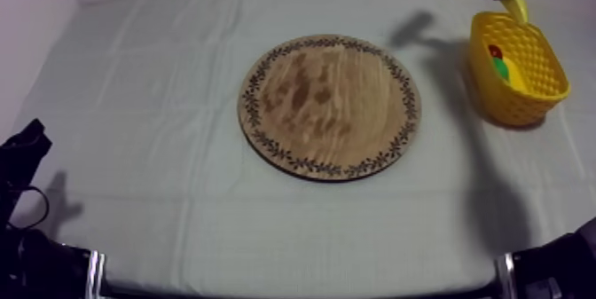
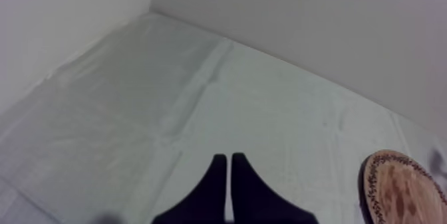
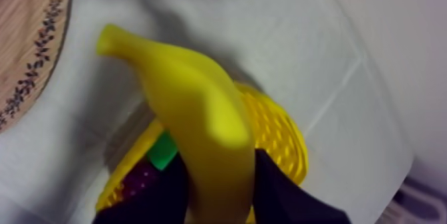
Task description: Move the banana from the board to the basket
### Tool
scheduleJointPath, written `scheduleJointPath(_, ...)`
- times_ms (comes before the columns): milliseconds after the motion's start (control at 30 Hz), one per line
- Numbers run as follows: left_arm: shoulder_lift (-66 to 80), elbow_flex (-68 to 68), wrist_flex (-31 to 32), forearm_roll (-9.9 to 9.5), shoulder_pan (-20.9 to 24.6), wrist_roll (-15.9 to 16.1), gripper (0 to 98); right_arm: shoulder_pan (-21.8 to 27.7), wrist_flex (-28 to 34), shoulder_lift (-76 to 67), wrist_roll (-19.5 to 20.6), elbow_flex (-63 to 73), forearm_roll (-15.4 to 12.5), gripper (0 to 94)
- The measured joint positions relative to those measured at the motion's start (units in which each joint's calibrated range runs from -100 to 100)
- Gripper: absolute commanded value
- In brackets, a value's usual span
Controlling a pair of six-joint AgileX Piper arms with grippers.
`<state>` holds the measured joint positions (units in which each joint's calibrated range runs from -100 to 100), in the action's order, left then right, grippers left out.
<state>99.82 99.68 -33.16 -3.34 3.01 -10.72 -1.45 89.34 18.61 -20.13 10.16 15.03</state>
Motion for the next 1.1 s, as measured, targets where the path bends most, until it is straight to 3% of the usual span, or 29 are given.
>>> scheduleJointPath(567, 0.0, 0.0, 0.0, 0.00, 0.0, 0.0, 0.1, 7.8, 0.5, -1.6, 2.2, -4.6, -0.9, 26.7)
scheduleJointPath(867, 0.0, 0.0, 0.0, 0.00, 0.0, 0.0, 0.1, 8.2, 1.1, -1.6, 2.3, -6.1, -1.9, 26.7)
scheduleJointPath(1100, 0.0, 0.0, 0.0, 0.00, 0.0, 0.0, 0.1, 7.7, -2.1, 2.0, 3.6, -11.0, -2.5, 27.1)
